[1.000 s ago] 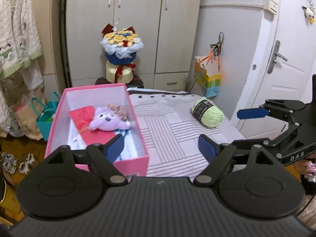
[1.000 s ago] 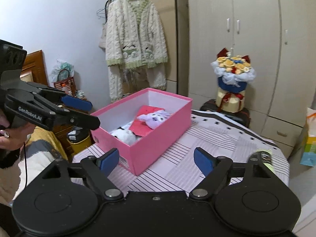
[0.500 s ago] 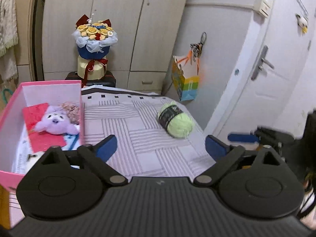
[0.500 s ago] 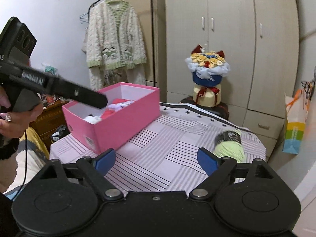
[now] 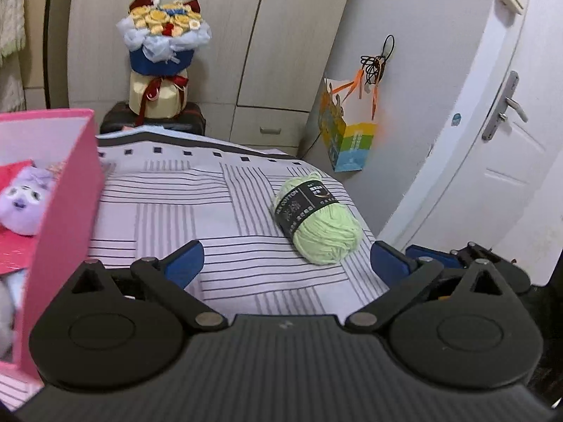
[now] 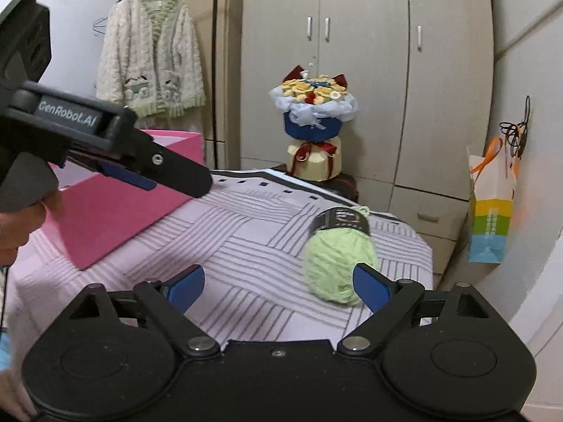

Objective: Organize soft objects
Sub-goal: 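Move the left tool back over the bed toward the green yarn ball, then grasp the green MILK COTTON yarn ball with the left tool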

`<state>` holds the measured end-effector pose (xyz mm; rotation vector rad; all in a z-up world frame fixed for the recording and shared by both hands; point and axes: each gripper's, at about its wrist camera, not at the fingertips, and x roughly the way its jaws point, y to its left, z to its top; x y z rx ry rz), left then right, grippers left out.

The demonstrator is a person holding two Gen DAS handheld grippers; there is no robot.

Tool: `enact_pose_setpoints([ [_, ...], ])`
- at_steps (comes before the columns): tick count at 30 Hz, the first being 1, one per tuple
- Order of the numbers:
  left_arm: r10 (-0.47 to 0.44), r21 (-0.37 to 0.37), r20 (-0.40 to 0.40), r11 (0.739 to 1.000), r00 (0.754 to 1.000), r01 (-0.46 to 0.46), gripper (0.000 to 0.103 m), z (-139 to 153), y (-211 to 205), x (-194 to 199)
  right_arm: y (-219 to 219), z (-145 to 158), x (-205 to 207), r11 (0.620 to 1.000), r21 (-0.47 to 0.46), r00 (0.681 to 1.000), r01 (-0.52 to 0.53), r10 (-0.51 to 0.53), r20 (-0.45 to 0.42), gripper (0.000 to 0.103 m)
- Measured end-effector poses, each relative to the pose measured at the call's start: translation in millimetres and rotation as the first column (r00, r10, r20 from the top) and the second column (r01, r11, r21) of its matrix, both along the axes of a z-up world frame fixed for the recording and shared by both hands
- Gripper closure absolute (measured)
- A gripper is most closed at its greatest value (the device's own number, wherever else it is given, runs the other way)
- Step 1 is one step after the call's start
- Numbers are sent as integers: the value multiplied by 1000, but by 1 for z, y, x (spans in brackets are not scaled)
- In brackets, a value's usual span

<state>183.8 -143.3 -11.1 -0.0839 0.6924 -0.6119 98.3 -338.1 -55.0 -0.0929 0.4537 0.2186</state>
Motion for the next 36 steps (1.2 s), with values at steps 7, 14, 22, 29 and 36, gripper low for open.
enact_pose_setpoints([
  [7, -29, 23, -19, 999, 999, 30, 3, -16, -42, 28, -21, -14, 40, 998, 34, 998, 56, -55, -27, 10],
  [14, -18, 1, -120, 1000, 993, 18, 7, -37, -78, 67, -39, -37, 84, 997, 63, 995, 47, -42, -91, 10],
  [22, 85, -40, -196, 995, 977, -95, 11, -63, -87, 92, -51, -56, 112, 990, 134, 984, 32, -8, -176, 9],
  [29, 49, -108, -262, 991, 964, -80, 24, -81, -83, 98, -52, -58, 115, 983, 181, 979, 42, -4, -204, 17],
  [36, -35, -178, -305, 984, 952, -20, 48, -92, -80, 100, -41, -63, 110, 986, 146, 979, 80, -50, -200, 44],
])
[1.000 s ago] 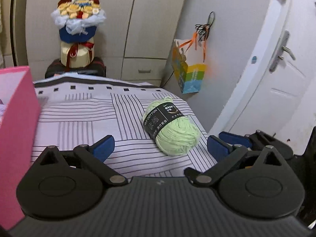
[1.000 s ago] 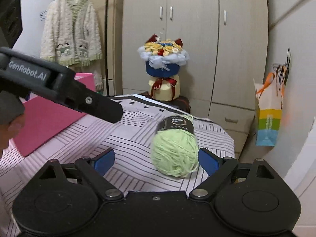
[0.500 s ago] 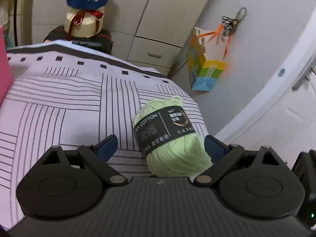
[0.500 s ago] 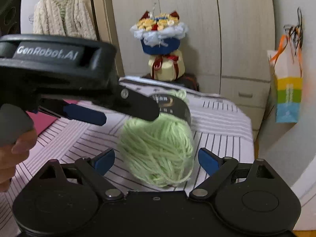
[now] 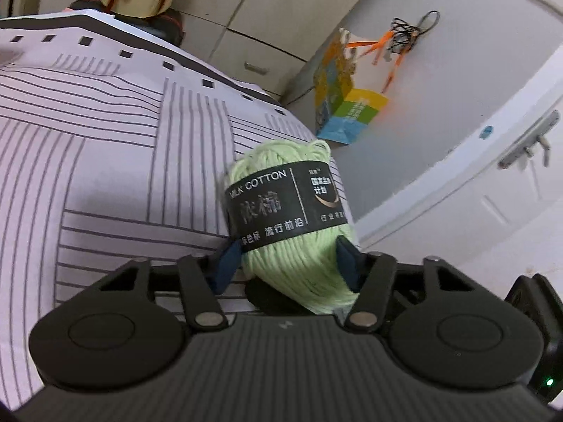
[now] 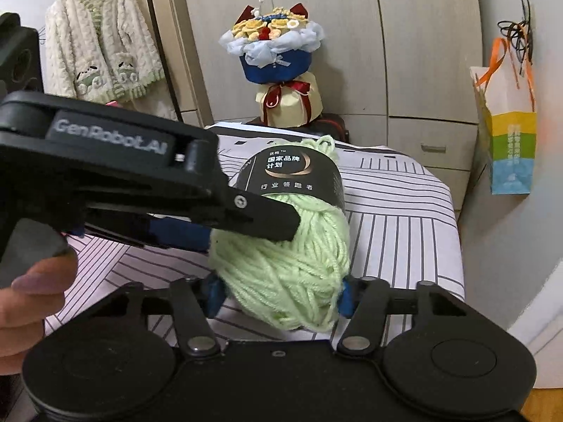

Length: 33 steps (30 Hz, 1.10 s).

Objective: Organize soft objects
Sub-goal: 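Grasp the green MILK COTTON yarn ball with the left tool, then lift and carry the yarn ball over the pink box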

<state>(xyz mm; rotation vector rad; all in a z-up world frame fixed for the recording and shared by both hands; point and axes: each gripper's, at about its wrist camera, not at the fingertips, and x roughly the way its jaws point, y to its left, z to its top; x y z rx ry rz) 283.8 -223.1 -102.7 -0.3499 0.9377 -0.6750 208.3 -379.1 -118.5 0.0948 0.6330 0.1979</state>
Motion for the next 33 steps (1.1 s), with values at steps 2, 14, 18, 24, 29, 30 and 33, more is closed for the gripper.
enact_pose_setpoints([
  [2, -13, -2, 19, 1000, 1000, 13, 50, 2, 1, -6, 3, 1, -4, 1000, -5, 1000, 12, -12, 7, 46],
  [14, -88, 46, 155, 996, 984, 82, 51, 23, 28, -72, 50, 12, -61, 994, 16, 994, 106, -106, 34, 47],
  [18, -121, 71, 164, 991, 979, 110, 50, 25, 41, -92, 66, 13, -84, 990, 18, 990, 137, -138, 33, 47],
  [24, -143, 113, 158, 986, 977, 126, 51, 26, 63, -118, 91, 11, -112, 992, -25, 992, 122, -122, 30, 47],
  [29, -154, 127, 151, 983, 976, 135, 51, 25, 87, -141, 113, 9, -134, 995, -37, 995, 95, -95, 13, 47],
  [30, -158, 128, 150, 982, 976, 139, 51, 25, 92, -145, 117, 10, -138, 995, -40, 996, 92, -91, 10, 47],
  [33, -164, 130, 161, 981, 973, 143, 50, 26, 106, -160, 129, 12, -150, 996, -38, 997, 80, -80, 2, 47],
])
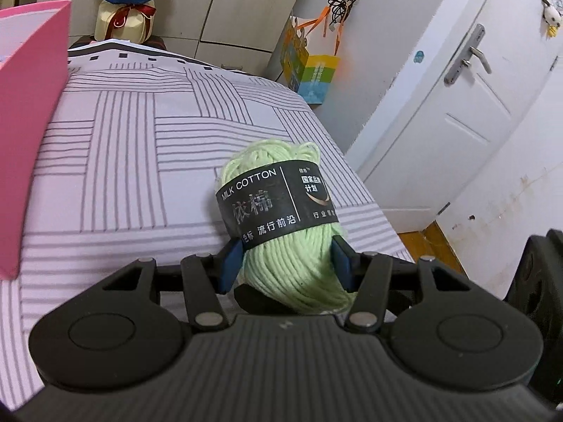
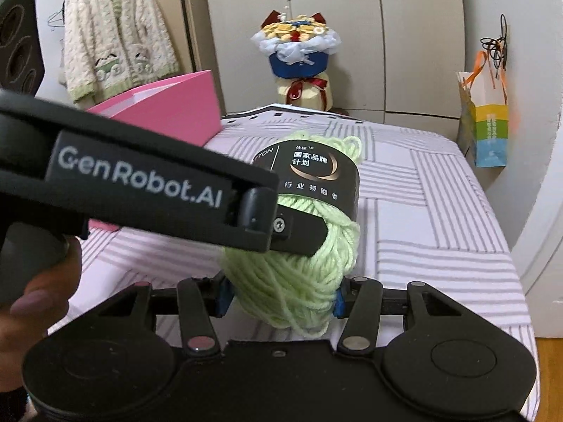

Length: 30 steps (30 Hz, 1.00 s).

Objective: Organize soft objects
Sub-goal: 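Lift and carry the yarn ball over the pink box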

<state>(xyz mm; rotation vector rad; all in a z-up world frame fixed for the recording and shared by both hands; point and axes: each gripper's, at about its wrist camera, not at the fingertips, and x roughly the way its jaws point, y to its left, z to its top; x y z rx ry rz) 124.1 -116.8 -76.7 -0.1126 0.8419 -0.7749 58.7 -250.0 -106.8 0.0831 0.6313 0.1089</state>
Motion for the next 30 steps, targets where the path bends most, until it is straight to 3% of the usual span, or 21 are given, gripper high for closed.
enact_pose_setpoints([
  [15, 34, -43, 116, 999, 993, -29, 50, 34, 58, -57, 59, 42, -38, 995, -88, 999, -45, 44, -6, 41],
  [23, 121, -92, 245, 991, 962, -101, 50, 67, 100, -68, 93, 74, -37, 980, -156, 983, -121, 140, 119, 41],
  [30, 204, -108, 330, 978, 922, -177, 50, 93, 133, -57, 119, 100, -13, 958, -181, 943, -224, 260, 207, 41],
])
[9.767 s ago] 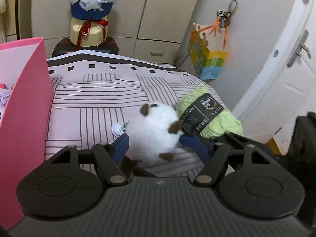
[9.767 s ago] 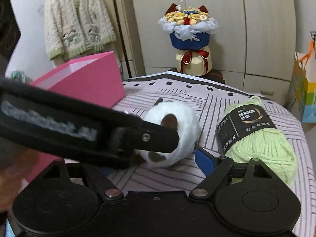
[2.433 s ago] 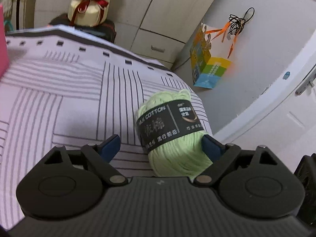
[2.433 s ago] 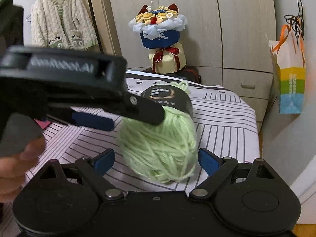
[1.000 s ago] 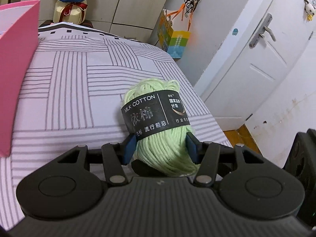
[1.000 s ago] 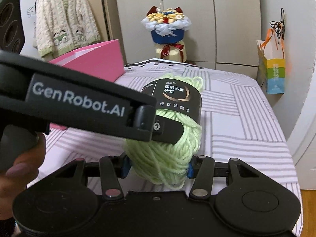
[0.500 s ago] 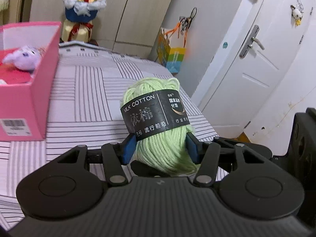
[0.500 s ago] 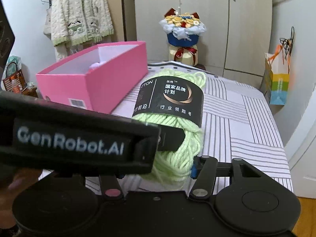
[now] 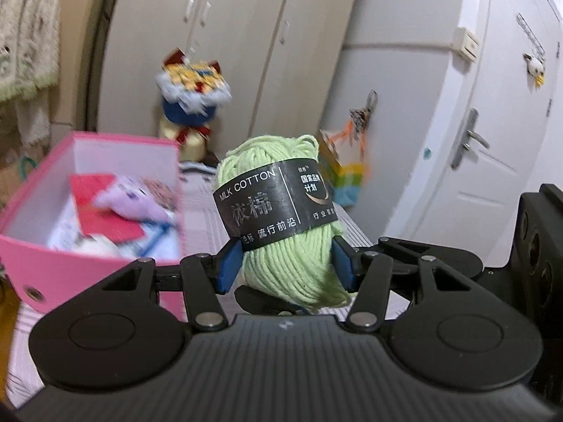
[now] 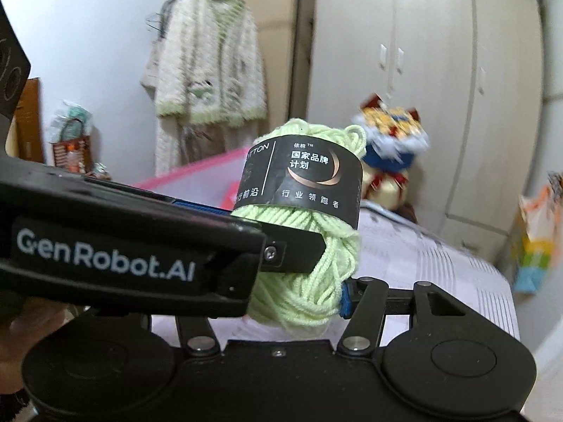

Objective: Organize soft objects
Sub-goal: 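Lift and carry the yarn ball over the pink box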

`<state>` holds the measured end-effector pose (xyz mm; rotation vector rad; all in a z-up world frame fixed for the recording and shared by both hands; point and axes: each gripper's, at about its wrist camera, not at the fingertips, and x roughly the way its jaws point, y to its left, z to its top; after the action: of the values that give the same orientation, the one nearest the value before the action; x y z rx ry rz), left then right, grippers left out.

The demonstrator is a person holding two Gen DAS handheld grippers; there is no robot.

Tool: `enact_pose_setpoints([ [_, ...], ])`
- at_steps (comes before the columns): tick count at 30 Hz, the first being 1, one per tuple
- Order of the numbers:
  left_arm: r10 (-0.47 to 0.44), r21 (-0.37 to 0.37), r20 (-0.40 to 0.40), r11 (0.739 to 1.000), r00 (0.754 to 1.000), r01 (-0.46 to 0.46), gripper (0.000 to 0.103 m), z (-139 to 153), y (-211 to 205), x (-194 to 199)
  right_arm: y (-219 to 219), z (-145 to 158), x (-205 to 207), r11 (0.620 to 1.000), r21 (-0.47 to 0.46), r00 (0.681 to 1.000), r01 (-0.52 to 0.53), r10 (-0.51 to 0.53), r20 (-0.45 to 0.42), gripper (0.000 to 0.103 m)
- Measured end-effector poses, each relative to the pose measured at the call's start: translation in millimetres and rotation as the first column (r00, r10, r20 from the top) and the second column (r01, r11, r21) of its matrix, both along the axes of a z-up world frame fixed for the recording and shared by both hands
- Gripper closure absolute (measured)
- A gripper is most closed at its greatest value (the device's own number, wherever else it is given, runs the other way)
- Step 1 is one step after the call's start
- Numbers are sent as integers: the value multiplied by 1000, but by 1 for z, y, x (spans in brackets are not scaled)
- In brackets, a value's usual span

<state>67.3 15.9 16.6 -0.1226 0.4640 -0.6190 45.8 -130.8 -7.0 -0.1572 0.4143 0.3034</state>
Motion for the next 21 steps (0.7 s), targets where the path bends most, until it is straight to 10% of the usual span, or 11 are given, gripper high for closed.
enact_pose_setpoints([
  [13, 120, -10, 10, 993, 993, -120, 49, 23, 52, 67, 51, 21, 76, 988, 0, 987, -156, 156, 37, 41],
  [21, 183, -66, -136, 979, 974, -193, 49, 6, 77, 132, 68, 15, 137, 962, -48, 962, -268, 265, -60, 41],
])
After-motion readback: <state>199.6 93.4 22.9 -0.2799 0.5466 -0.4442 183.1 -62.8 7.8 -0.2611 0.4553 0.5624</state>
